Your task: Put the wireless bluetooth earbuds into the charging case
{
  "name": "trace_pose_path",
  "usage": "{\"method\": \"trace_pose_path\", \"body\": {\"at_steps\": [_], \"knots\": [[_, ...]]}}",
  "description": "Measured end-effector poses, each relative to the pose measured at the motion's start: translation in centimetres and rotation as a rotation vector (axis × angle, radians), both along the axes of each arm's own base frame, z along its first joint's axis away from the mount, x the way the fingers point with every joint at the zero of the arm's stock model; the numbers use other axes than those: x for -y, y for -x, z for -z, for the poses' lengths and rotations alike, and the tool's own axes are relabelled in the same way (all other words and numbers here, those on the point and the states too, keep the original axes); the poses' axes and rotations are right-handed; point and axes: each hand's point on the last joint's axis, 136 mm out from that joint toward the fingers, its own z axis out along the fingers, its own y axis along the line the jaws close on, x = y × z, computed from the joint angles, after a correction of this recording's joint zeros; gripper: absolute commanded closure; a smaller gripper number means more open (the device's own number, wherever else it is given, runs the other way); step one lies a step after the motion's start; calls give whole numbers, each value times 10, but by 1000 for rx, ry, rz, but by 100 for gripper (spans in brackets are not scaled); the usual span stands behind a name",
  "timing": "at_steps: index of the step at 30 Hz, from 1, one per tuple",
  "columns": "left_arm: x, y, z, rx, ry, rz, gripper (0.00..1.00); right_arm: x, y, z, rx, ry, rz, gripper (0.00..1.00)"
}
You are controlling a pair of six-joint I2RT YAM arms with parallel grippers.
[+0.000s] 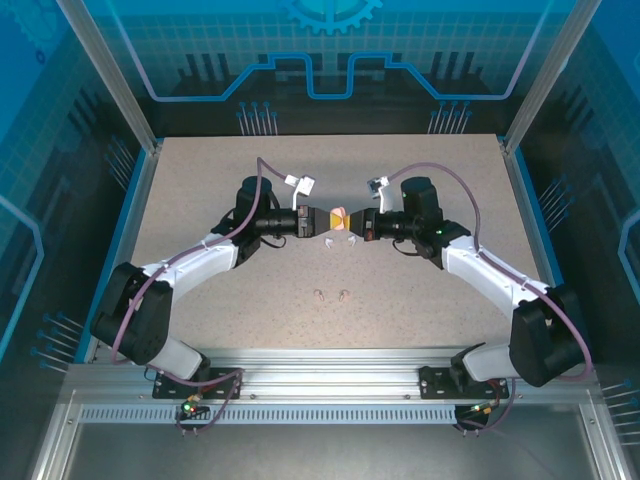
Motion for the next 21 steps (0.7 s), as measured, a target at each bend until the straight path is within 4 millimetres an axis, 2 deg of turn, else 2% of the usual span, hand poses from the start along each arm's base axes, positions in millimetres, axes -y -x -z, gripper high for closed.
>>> {"method": "trace_pose_path", "body": {"at_steps": [1, 4, 7, 10, 12, 14, 18, 21], "knots": [[0, -1, 0, 1, -1, -4, 83, 0, 0, 0, -2, 7, 1, 100], [1, -3, -2, 9, 0, -17, 45, 2, -3, -4, -4, 30, 6, 100], [1, -5, -3, 9, -4, -31, 23, 4, -8, -12, 16, 65, 20, 100], [-3, -11, -4, 18, -13, -53, 7, 8, -17, -25, 56, 118, 34, 100], [-12, -20, -8, 33, -23, -83, 1, 11, -22, -30, 83, 164, 39, 100], [-25, -30, -15, 49, -36, -114, 1, 16, -28, -32, 107, 223, 48, 100], [-47, -48, -46, 136, -68, -148, 1, 27, -38, -31, 154, 349, 53, 100], [-50, -49, -72, 201, -90, -108, 1, 34, -40, -30, 189, 425, 37, 100]]}}
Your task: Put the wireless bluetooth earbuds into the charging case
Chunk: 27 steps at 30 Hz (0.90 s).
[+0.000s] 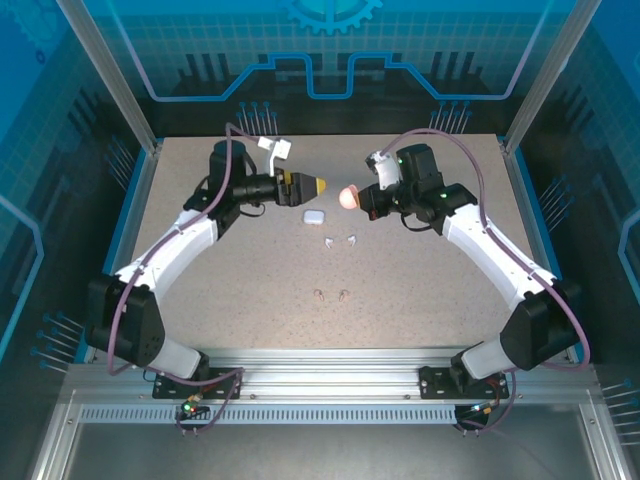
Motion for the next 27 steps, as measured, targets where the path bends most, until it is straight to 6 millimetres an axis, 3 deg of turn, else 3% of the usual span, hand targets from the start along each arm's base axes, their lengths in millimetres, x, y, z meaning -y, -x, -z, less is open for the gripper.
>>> {"method": "trace_pose_path", "body": {"at_steps": [3, 5, 10, 16, 21, 27], "knots": [[8, 0, -14, 33, -29, 81, 1, 3, -2, -1, 37, 68, -37, 100], [12, -3, -10, 23, -54, 130, 1, 3, -4, 0, 59, 102, -67, 100], [22, -14, 29, -101, -124, 241, 2, -1, -11, 8, 73, 174, -151, 100], [25, -9, 71, -250, -183, 327, 14, -11, -15, 18, 49, 201, -234, 100], [27, 3, 66, -267, -175, 385, 29, -15, -11, 21, 31, 206, -273, 100], [36, 13, 66, -270, -170, 435, 33, -23, -7, 17, 30, 184, -304, 100]]}}
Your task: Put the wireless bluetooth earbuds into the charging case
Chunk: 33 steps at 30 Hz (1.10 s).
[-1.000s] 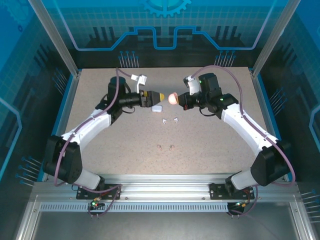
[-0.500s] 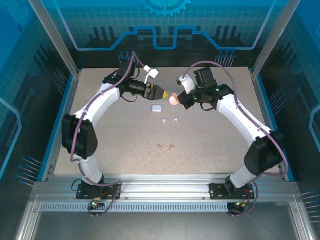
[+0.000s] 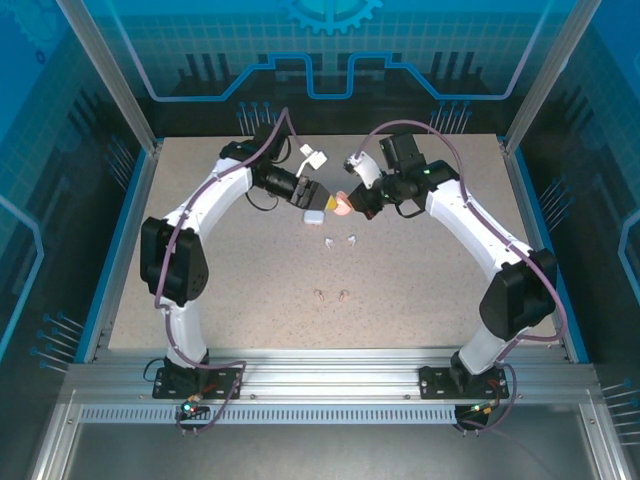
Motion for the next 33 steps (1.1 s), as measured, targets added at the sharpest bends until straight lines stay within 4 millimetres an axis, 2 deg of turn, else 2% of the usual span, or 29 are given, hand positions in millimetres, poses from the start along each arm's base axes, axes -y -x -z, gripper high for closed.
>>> {"method": "trace_pose_path", "body": {"at_steps": [6, 15, 25, 33], "knots": [[5, 2, 11, -31, -9, 15, 39, -10, 3, -4, -3, -15, -28, 100], [5, 2, 10, -29, -7, 16, 52, -13, 3, 1, -16, -15, -37, 100], [6, 2, 11, -34, -6, 17, 56, -14, 1, 1, -15, -16, -37, 100], [6, 1, 10, -34, -1, 19, 69, -16, 0, 2, -22, -20, -42, 100]]}}
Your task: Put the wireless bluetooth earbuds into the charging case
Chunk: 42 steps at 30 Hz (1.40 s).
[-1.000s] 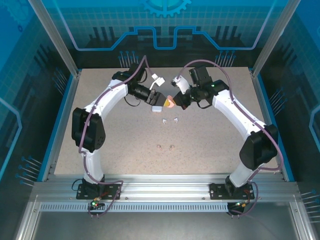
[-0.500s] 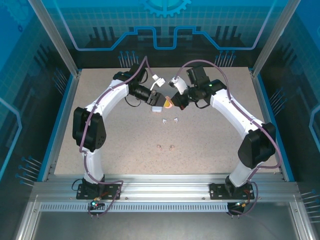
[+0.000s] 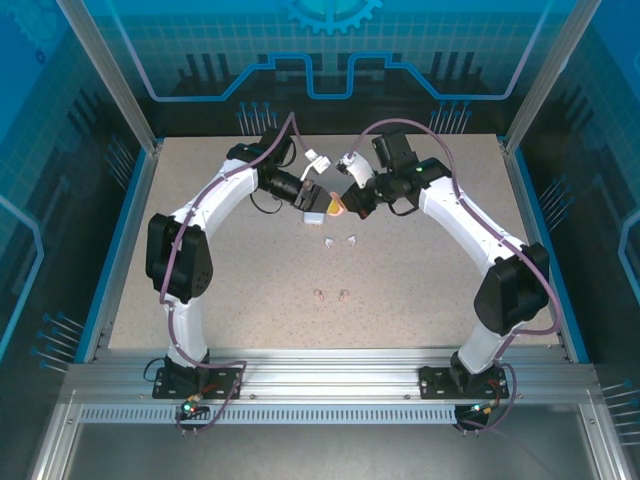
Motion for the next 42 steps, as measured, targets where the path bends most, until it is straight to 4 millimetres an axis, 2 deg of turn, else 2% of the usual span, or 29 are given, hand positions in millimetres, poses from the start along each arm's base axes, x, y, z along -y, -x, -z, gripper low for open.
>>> {"method": "trace_pose_path", "body": {"at_steps": [7, 10, 12, 14, 17, 22, 25, 28, 31, 34, 38, 42], "knots": [[1, -1, 1, -3, 1, 1, 82, 0, 0, 1, 0, 3, 2, 100], [1, -1, 1, -3, 1, 1, 92, 1, -1, 1, 0, 5, 5, 100], [1, -1, 1, -2, 1, 1, 100, 1, -1, 1, -2, 6, 11, 90], [1, -1, 1, 5, 2, 4, 100, 2, -2, 1, -4, 6, 18, 78], [1, -1, 1, 14, 4, 8, 100, 7, -6, 1, -4, 12, 44, 66], [0, 0, 1, 35, 10, 7, 100, 12, -8, -3, -7, 2, 69, 60], [-2, 6, -1, 46, 7, 2, 100, 16, -5, -20, 22, -24, 85, 53], [-5, 10, -4, 75, 3, -15, 100, 25, 4, -50, 77, -70, 106, 43], [-10, 15, -6, 110, -5, -50, 100, 37, 20, -81, 141, -125, 134, 32], [-16, 18, -10, 170, -6, -99, 100, 51, 40, -97, 171, -175, 175, 23], [-24, 18, -19, 267, -7, -188, 100, 62, 62, -86, 119, -222, 246, 22], [-36, 16, -22, 363, -5, -309, 100, 68, 68, -48, -25, -227, 355, 21]]}}
